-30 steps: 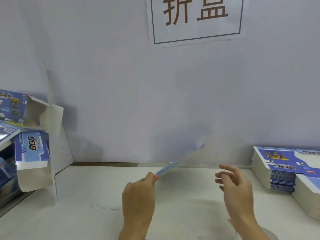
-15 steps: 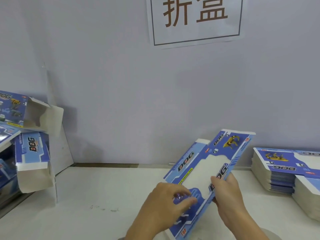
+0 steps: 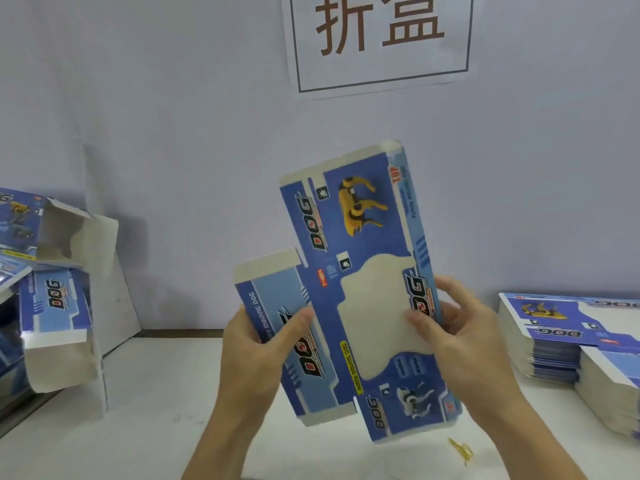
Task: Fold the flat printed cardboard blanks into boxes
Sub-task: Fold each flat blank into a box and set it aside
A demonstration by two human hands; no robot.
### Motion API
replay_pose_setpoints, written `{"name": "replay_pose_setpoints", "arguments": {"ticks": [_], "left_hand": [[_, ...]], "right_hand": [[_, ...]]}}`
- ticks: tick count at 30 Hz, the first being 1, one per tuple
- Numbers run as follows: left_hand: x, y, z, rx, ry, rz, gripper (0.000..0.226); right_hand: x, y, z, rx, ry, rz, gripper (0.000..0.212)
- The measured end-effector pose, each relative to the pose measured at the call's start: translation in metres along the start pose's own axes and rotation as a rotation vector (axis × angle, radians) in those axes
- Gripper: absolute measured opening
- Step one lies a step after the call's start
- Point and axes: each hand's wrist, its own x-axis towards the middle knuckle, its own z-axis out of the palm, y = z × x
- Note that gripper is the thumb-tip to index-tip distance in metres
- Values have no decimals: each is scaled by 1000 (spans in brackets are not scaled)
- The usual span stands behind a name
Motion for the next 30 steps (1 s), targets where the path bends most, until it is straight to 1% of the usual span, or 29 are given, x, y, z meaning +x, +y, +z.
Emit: {"name": "replay_pose_setpoints", "arguments": {"ticks": [2,4,6,7,8,9,10,11,13,14,15,16,17,19,20,21,22,23,25,26,28,30], "left_hand": [[-2,5,1,32,0,2,38],[-3,7,5,17,37,43,24],[-3,8,10,14,73,135,10],[-4,9,11,29,81,202,5],[-3,8,12,42,72,268,7],[-3,7,12,57,40,328,11],[-3,4,11,104,-3,389,18],[-2,0,10,184,-52,459,22],[-2,-9,11,340,-137,557,32],[-2,-13,12,380,-169,578,32],[-2,-17,12,393,-202,579,30],[-2,-21,12,393,-242,560,27],[-2,-23,11,395,-282,523,29],[-4,-26,10,441,-354,435,45],[-5,-26,9,494,-390,391,53],[-5,-26,9,550,-435,352,57],[-6,-25,8,596,-492,315,58],[-7,-24,8,629,-555,275,58],[-10,-18,9,643,-669,148,58],[-12,-16,10,613,-699,81,61],[-13,-14,14,519,-684,0,55],[-16,-14,22,455,-606,-26,50]], "right_hand": [[1,4,2,-48,32,4,27],[1,9,5,-154,106,16,34],[1,12,8,-237,215,14,45],[1,11,9,-233,244,15,45],[1,10,9,-210,233,22,41],[1,8,10,-148,171,46,37],[1,6,10,-38,65,100,34],[0,4,11,113,-64,175,35],[-2,1,12,405,-283,335,45],[-2,1,12,488,-349,385,47],[-3,1,12,540,-380,412,47],[-2,2,11,571,-382,424,47],[-2,4,9,594,-373,429,49],[-2,6,5,640,-389,415,63],[-3,6,5,646,-413,396,66],[-4,6,6,627,-432,369,60],[-5,7,7,584,-421,342,49],[-6,6,9,538,-370,328,40],[-5,10,13,441,-209,349,33],[-4,13,14,377,-158,366,29],[-7,11,16,233,-146,375,25],[-9,9,20,165,-182,391,24]]}}
